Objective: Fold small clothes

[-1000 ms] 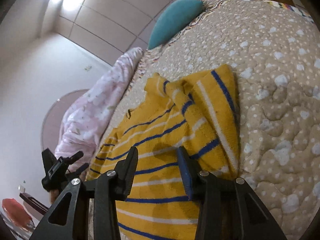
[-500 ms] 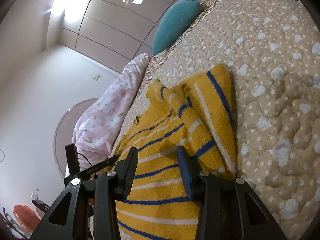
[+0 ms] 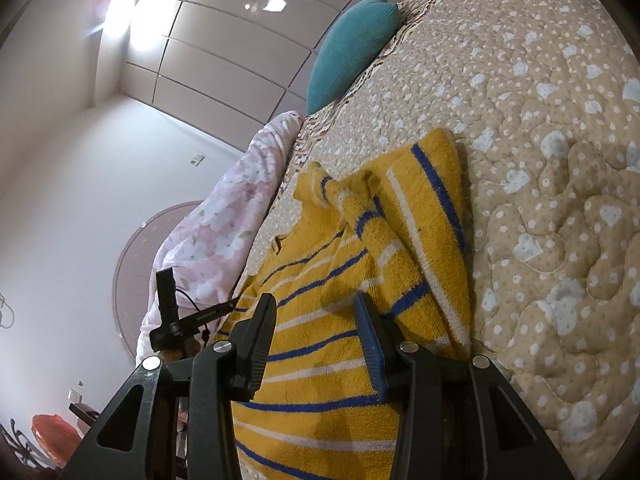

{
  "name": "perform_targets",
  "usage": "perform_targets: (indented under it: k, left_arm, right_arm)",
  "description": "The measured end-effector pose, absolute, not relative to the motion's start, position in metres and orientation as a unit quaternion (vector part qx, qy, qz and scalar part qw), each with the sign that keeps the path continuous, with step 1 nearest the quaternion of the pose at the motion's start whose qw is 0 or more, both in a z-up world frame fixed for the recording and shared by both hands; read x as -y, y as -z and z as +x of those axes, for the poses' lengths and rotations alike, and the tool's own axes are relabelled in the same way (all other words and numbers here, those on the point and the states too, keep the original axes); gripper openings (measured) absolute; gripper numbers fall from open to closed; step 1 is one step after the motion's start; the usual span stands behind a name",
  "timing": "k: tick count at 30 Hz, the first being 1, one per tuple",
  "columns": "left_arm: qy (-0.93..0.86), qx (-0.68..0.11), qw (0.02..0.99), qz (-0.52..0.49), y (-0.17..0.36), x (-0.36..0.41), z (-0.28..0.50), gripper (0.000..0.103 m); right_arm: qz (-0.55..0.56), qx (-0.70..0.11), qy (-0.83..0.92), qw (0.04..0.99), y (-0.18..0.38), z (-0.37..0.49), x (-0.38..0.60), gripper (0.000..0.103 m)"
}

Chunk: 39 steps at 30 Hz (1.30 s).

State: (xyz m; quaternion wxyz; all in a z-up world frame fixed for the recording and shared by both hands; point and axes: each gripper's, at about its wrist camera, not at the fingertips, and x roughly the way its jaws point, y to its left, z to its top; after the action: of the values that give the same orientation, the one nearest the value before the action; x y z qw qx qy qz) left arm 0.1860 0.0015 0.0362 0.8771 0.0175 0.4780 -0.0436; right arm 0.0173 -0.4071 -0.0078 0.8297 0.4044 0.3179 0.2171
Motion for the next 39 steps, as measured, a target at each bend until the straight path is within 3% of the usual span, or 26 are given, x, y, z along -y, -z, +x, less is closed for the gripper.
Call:
perform_targets:
  k: [3,7,11,16,18,21,28,33,39]
  left_arm:
    - [0.029,-0.483,0.874,-0.032,-0.035,-0.019,0.196,0.006]
    - [0.015,-0.49,0.871,-0.011,-0.029,-0.012,0.198,0.009]
    - [0.007,-0.49,0.871,-0.041,-0.034,-0.022,0.197,0.031]
    - [0.003,-0.472,0.877,-0.091,-0.061,-0.043,0.167,0.044]
    - [0.006,-0.448,0.89,-0.091,-0.078,-0.044,0.138,0.06]
    - [0.006,-0.412,0.908,-0.072,-0.091,-0.036,0.09,0.074]
    - [0.042,-0.414,0.907,-0.062,-0.056,-0.002,-0.012,0.076]
    - [0.061,-0.415,0.908,-0.005,-0.024,0.032,-0.026,0.077]
    - [0.047,-0.394,0.918,0.008,-0.016,0.036,-0.03,0.088]
  right_arm:
    - [0.407,-0.316,-0.218,0.829,0.009,0.017,0.409,0.043]
    - [0.41,-0.314,-0.22,0.828,0.01,0.017,0.41,0.043]
    - [0.411,-0.314,-0.22,0.827,0.01,0.017,0.411,0.043]
    - [0.415,-0.313,-0.222,0.825,0.01,0.016,0.413,0.043]
    - [0.416,-0.312,-0.223,0.824,0.011,0.016,0.414,0.043]
    - [0.418,-0.312,-0.223,0.824,0.01,0.014,0.414,0.043]
    - [0.43,-0.321,-0.21,0.817,0.01,0.015,0.415,0.043]
    - [0.406,-0.345,-0.193,0.824,-0.028,0.014,0.398,0.048]
    - [0.33,-0.359,-0.176,0.855,-0.053,0.052,0.367,0.048]
